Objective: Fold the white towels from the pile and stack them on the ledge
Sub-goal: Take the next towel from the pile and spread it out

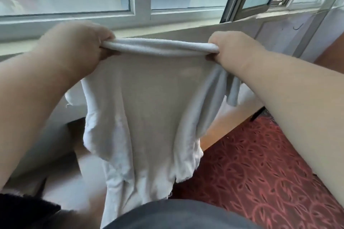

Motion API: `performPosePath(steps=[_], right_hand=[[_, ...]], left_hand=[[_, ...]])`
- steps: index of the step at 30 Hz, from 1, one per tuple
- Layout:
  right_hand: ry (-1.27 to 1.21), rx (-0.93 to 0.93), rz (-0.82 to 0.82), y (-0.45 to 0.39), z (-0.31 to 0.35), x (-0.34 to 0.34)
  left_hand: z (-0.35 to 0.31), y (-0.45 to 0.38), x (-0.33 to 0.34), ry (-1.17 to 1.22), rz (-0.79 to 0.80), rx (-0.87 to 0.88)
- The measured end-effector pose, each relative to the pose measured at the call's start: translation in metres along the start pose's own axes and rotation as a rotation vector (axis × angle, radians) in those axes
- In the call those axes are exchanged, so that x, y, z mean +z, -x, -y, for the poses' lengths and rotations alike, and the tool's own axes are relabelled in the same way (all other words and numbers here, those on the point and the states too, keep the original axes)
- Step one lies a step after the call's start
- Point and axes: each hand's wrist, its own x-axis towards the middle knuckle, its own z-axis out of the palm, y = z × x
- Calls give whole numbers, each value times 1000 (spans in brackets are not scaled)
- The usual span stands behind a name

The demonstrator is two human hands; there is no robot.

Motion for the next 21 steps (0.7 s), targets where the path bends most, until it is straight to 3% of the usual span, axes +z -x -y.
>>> performPosePath(steps=[12,15,21], right_hand=[[0,-26,460,-133,-49,203],[-172,25,463,-158,-60,247],[-747,377,575,-187,-60,308]], left_hand=[[67,0,146,-237,225,-515],[59,3,175,-258,269,-660],[43,-4,227,-21,247,-1044]])
